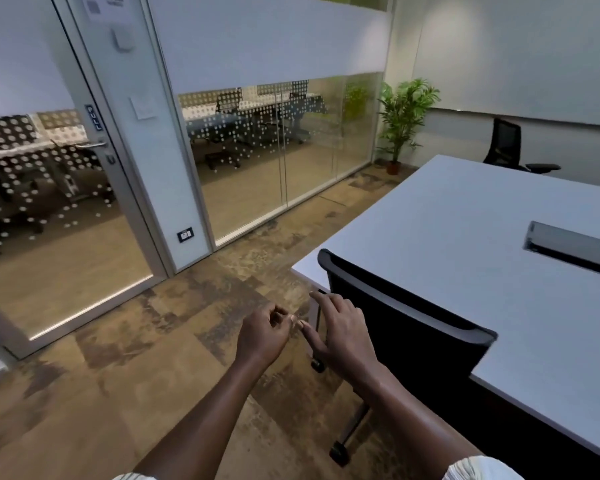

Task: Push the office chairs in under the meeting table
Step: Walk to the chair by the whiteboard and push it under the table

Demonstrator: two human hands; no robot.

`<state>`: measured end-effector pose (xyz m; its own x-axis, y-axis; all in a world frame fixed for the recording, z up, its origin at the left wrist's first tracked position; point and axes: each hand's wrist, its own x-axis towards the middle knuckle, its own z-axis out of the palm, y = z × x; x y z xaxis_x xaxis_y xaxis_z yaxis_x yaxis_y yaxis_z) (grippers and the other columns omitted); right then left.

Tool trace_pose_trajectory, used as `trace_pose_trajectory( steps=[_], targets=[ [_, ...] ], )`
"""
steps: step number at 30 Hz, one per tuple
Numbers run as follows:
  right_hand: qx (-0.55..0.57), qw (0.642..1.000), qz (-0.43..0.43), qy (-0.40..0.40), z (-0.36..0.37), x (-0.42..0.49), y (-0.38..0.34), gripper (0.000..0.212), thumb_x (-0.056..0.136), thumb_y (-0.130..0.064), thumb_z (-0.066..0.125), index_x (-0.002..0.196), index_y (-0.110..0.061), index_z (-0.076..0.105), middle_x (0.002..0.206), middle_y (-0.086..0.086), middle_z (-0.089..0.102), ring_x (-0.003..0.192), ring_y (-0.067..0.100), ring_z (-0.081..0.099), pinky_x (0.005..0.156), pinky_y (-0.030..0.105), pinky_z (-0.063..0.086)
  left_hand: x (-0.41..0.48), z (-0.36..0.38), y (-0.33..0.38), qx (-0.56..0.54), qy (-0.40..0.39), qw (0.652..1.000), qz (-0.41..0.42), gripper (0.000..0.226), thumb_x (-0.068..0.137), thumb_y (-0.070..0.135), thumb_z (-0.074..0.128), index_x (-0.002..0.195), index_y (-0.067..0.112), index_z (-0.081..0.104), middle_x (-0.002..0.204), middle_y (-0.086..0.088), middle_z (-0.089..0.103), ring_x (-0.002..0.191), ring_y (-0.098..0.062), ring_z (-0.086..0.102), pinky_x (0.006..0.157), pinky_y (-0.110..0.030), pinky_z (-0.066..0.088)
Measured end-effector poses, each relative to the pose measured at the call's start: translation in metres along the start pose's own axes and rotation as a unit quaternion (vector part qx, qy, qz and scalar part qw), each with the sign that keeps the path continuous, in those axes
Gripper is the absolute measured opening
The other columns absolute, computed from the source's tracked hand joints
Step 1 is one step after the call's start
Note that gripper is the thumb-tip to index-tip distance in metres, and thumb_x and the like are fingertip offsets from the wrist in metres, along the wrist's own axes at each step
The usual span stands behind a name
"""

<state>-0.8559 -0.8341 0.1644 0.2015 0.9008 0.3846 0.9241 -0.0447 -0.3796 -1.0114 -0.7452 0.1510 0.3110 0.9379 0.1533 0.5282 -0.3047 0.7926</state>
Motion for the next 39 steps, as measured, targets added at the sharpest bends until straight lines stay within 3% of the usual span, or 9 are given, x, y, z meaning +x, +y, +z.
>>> trace_pose_trajectory(
  steps=[13,20,27,30,35,39],
  targets=[
    [0.040,0.998,0.049,0.015,0.113,0.187,-0.008,0.060,0.098,-0.060,0.054,0.147,-0.026,0.046,0.131,-0.001,0.057,0.116,0.022,0.054,0.094,0.038,0.043,0.204,-0.026,-0.078,0.019,-0.027,0.999,0.006,0.009,0.088,0.041,0.070,0.089,0.034,0.064,0.085,0.012,0.067,0.078,-0.001,0.064,0.066,-0.031,0.057],
    [0.037,0.996,0.068,0.035,0.153,0.285,-0.007,0.062,0.098,-0.066,0.048,0.148,-0.029,0.044,0.136,-0.003,0.057,0.118,0.018,0.053,0.095,0.037,0.043,0.319,-0.040,-0.097,0.038,-0.038,0.998,0.028,0.007,0.089,0.038,0.068,0.090,0.031,0.065,0.085,0.009,0.066,0.078,-0.008,0.064,0.069,-0.037,0.058],
    [0.037,0.993,0.101,0.052,0.191,0.368,0.001,0.062,0.098,-0.067,0.047,0.147,-0.030,0.045,0.137,-0.003,0.057,0.121,0.017,0.054,0.095,0.033,0.042,0.419,-0.040,-0.118,0.031,-0.058,0.997,0.046,0.013,0.088,0.039,0.069,0.089,0.026,0.066,0.084,0.006,0.067,0.077,-0.011,0.064,0.067,-0.035,0.055],
    [0.030,0.991,0.117,0.061,0.209,0.409,0.005,0.063,0.097,-0.066,0.048,0.147,-0.028,0.045,0.136,-0.001,0.058,0.120,0.019,0.055,0.097,0.038,0.045,0.467,-0.041,-0.128,0.030,-0.068,0.996,0.055,0.014,0.088,0.040,0.068,0.089,0.027,0.065,0.083,0.006,0.066,0.076,-0.011,0.063,0.064,-0.032,0.052],
    [0.008,0.985,0.148,0.084,0.247,0.488,0.005,0.064,0.097,-0.066,0.047,0.148,-0.027,0.045,0.138,-0.001,0.058,0.123,0.018,0.053,0.097,0.040,0.044,0.567,-0.052,-0.152,0.026,-0.095,0.992,0.084,0.015,0.087,0.041,0.067,0.086,0.026,0.065,0.080,0.006,0.066,0.075,-0.012,0.064,0.065,-0.034,0.053],
    [-0.005,0.977,0.182,0.108,0.268,0.549,0.000,0.063,0.097,-0.065,0.048,0.147,-0.027,0.045,0.136,-0.002,0.057,0.122,0.019,0.053,0.095,0.042,0.045,0.643,-0.064,-0.163,0.047,-0.118,0.983,0.136,0.015,0.084,0.044,0.062,0.082,0.029,0.061,0.076,0.007,0.061,0.069,-0.009,0.059,0.056,-0.027,0.042]
  ],
)
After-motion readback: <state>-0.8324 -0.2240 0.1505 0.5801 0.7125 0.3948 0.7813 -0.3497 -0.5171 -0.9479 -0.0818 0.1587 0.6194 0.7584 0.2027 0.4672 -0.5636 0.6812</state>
